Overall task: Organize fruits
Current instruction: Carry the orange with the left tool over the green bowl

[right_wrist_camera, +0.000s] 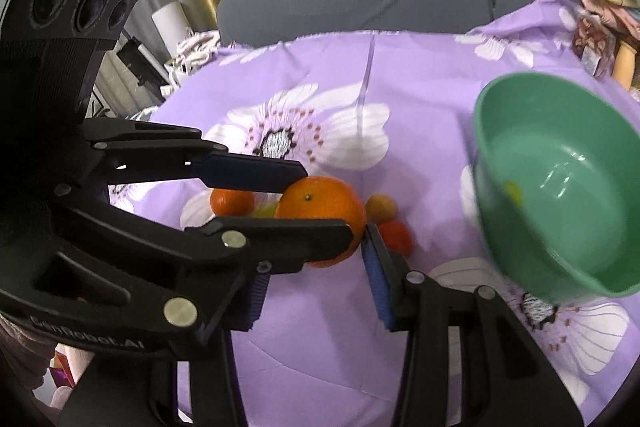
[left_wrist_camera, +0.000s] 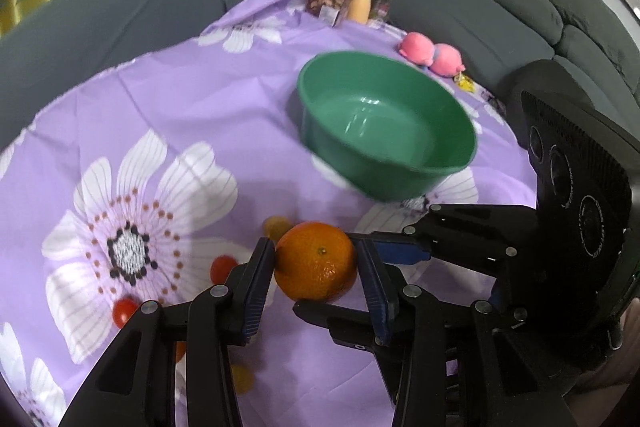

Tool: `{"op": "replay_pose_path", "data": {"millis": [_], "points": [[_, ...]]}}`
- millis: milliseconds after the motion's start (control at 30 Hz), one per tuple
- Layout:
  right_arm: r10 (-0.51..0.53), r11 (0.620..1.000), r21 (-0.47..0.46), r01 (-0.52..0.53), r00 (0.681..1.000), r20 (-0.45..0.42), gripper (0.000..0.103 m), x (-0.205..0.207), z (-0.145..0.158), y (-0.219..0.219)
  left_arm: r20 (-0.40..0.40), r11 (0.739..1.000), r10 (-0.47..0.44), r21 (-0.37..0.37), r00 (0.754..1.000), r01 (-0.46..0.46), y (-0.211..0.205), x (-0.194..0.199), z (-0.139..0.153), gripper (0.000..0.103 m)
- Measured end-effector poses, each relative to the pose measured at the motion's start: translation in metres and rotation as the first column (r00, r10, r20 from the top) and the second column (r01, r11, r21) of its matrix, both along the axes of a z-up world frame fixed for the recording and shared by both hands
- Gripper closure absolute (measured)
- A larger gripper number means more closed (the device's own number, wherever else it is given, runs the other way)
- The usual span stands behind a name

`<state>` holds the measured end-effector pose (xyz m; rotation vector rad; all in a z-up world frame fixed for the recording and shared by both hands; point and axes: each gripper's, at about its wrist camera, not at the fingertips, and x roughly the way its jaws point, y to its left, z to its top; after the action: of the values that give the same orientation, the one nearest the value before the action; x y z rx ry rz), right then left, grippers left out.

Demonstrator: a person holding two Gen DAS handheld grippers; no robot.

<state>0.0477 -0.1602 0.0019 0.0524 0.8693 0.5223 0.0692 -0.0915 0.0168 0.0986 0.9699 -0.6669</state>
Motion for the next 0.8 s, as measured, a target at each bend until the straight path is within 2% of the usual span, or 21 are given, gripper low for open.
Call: {"op": "replay_pose_path", "data": {"millis": [467,800], "points": [[-0.115,0.993,0.028,0.112,0.988,0.105,0.059,0.003,0.036,-0.058,0.084,0.997,-0.079,-0.016,0.993,0.081,-0.058,0.014,0.041,0.06],[-0.22,0.975,0.033,0.218,0.971,0.093,0.059,0.016,0.029,-0.099,0.063,0.989,-0.146,-0.023,0.987,0.148,-0.101,0.028,0.037,0.06]]}}
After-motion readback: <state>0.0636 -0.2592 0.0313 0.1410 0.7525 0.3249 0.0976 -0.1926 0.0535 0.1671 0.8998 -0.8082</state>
